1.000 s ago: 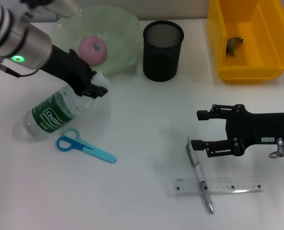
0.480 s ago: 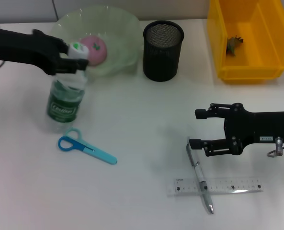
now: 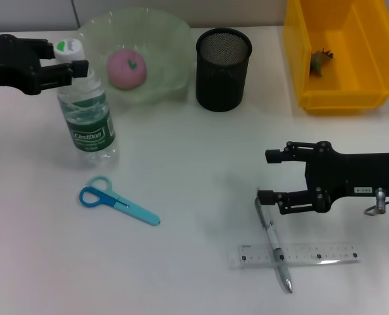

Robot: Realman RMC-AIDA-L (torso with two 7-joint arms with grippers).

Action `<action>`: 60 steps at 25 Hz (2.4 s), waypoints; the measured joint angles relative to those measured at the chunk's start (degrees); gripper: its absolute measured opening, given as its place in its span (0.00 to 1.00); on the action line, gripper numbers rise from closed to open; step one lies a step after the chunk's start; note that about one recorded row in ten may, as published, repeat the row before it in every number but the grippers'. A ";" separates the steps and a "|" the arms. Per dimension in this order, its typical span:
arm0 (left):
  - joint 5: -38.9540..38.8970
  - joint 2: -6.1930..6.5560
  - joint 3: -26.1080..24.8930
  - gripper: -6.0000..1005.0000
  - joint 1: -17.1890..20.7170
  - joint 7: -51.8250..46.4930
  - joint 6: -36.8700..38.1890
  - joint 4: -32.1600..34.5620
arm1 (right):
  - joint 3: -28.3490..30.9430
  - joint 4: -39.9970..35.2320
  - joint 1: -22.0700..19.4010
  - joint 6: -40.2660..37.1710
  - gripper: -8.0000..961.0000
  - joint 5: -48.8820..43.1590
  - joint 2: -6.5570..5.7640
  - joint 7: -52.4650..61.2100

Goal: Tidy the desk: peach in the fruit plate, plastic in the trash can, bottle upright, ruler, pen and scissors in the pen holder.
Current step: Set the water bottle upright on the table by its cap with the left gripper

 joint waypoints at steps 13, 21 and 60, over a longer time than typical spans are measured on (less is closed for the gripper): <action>-9.23 -1.05 -7.34 0.44 2.76 14.42 -0.61 -10.70 | 3.92 -0.20 -1.00 0.22 0.86 0.24 1.98 -3.29; -9.28 -2.04 -8.73 0.44 3.02 15.71 -2.28 -11.80 | 4.01 0.27 -1.05 1.09 0.86 0.24 2.35 -4.67; -12.28 -6.19 -8.60 0.47 3.43 22.17 -18.32 -13.51 | 4.05 0.79 -1.49 0.74 0.86 0.23 2.36 -4.91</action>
